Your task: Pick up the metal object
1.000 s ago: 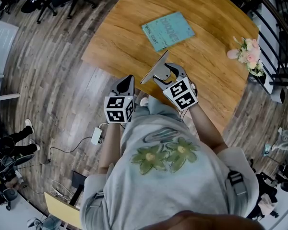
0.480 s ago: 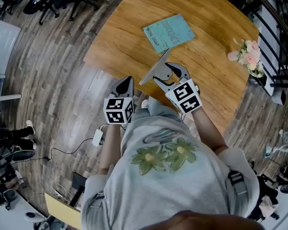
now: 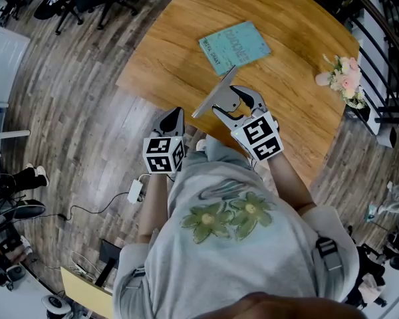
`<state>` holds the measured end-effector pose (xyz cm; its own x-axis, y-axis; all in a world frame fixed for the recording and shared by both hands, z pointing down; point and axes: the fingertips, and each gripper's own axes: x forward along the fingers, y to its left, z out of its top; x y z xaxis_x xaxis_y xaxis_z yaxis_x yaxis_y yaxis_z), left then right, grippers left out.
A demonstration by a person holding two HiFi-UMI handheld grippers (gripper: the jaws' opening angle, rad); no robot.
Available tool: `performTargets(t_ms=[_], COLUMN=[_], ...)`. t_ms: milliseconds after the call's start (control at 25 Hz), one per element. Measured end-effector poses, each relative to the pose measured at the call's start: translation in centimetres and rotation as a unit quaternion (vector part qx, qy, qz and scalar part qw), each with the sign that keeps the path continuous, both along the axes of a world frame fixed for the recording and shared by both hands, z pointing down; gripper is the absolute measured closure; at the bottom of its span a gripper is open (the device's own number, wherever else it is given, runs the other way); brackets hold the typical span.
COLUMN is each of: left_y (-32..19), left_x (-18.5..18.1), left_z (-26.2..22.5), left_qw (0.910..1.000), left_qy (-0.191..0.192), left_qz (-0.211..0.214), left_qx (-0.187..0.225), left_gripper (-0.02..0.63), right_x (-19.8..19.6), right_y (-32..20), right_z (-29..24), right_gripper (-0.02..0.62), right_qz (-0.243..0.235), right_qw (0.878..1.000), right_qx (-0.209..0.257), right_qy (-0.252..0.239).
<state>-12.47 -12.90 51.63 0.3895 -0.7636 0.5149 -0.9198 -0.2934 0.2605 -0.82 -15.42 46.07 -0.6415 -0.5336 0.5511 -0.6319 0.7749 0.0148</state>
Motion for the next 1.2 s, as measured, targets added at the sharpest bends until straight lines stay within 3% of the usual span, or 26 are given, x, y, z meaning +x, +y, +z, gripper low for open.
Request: performTargets(t_ms=[1200], left_y=[0.3], left_x=[0.6], left_z=[-1.5], left_qw=[0.9998], left_qy=[0.001], left_qz=[0.006], left_qx=[0.021], left_gripper=[0.591], right_x=[-0.5], right_y=[0.4], right_z=[-3.6], right_gripper=[0.301], right_qz=[0.001], right_qw=[0.999], right_qx=[0.036], right_qy=[-0.034])
